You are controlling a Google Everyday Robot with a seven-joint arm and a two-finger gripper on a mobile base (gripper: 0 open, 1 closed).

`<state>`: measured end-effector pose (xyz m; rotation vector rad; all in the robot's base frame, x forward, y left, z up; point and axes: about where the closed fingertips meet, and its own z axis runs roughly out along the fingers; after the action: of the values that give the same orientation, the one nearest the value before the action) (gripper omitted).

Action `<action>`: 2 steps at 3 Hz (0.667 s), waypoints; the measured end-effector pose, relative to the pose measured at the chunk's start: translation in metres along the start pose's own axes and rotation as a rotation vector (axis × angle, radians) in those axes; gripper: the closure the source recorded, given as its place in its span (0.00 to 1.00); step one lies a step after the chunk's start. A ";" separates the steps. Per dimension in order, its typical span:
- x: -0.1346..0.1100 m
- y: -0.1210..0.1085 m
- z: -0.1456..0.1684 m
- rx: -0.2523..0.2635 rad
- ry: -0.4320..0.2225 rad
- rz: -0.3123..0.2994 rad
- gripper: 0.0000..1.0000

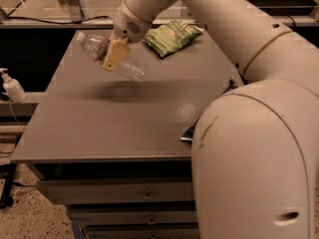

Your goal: Knock water bottle over

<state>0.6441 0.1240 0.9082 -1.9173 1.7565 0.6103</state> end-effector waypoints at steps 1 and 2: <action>0.034 0.051 0.004 -0.147 0.209 -0.036 1.00; 0.058 0.086 0.007 -0.236 0.366 -0.057 0.83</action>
Offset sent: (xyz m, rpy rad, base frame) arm -0.1303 -0.0867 -0.0586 -0.6203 0.2186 0.2725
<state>0.5630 0.0759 0.8633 -2.3558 1.9066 0.4864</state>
